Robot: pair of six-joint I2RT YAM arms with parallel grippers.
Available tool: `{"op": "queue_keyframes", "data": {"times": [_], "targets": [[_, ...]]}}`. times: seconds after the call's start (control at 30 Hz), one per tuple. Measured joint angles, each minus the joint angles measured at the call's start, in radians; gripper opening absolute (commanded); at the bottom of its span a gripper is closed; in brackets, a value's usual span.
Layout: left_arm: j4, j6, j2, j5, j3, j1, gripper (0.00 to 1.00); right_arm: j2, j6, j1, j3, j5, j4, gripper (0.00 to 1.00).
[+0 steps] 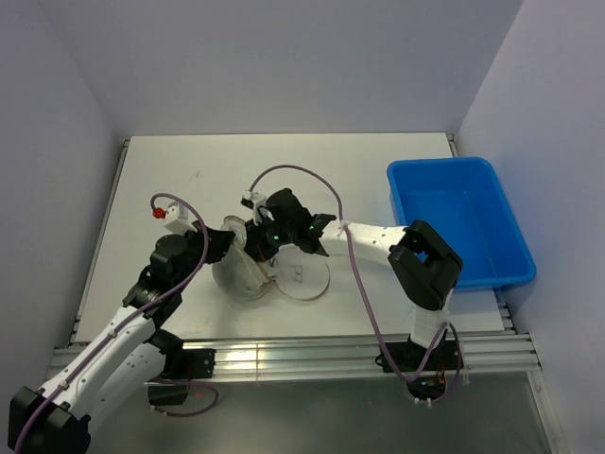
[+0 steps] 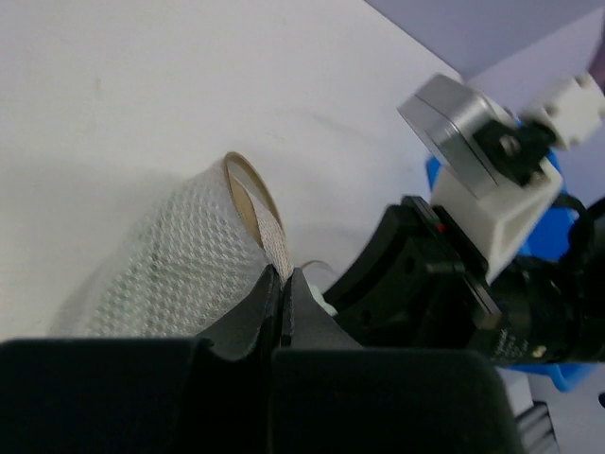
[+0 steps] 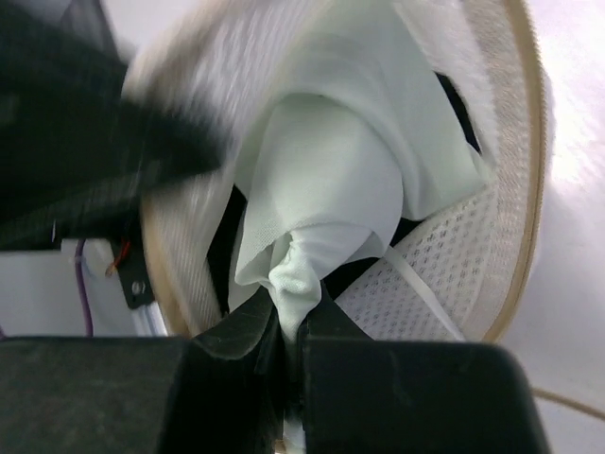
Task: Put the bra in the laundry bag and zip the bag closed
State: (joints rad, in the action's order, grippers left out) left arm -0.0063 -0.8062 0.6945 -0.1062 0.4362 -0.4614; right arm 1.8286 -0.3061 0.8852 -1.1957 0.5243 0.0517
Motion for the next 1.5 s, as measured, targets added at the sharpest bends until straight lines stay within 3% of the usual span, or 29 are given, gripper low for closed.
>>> {"op": "queue_keyframes", "data": {"times": [0.13,0.43,0.7,0.77,0.93,0.97,1.03,1.07,1.17,1.5], "targets": [[0.098,-0.011,-0.017,0.1,-0.064,0.0,0.0,0.0,-0.095,0.003,-0.034,-0.114,-0.038,0.0],[0.114,-0.028,-0.172,0.192,-0.119,0.0,0.0,0.055,-0.365,0.05,0.011,-0.449,0.031,0.0],[0.09,-0.074,-0.242,0.225,-0.182,0.0,0.0,-0.002,-0.429,0.069,0.068,-0.64,0.048,0.03],[0.093,-0.082,-0.247,0.231,-0.192,0.0,0.0,-0.023,-0.43,0.069,0.069,-0.669,0.047,0.11],[0.139,-0.101,-0.213,0.252,-0.211,0.0,0.0,-0.001,-0.448,0.089,0.068,-0.705,0.068,0.19],[0.151,-0.103,-0.204,0.255,-0.216,0.0,0.0,0.015,-0.454,0.095,0.064,-0.705,0.069,0.35],[0.159,-0.105,-0.192,0.257,-0.226,0.0,0.0,0.037,-0.463,0.101,0.063,-0.708,0.064,0.49],[0.159,-0.106,-0.191,0.257,-0.231,0.0,0.0,0.04,-0.457,0.104,0.065,-0.712,0.057,0.67],[0.153,-0.105,-0.2,0.256,-0.238,0.0,0.0,0.017,-0.431,0.107,0.071,-0.725,0.033,0.84],[0.151,-0.096,-0.206,0.239,-0.238,0.0,0.0,-0.258,-0.288,0.075,0.071,-0.667,-0.103,0.96]]}}
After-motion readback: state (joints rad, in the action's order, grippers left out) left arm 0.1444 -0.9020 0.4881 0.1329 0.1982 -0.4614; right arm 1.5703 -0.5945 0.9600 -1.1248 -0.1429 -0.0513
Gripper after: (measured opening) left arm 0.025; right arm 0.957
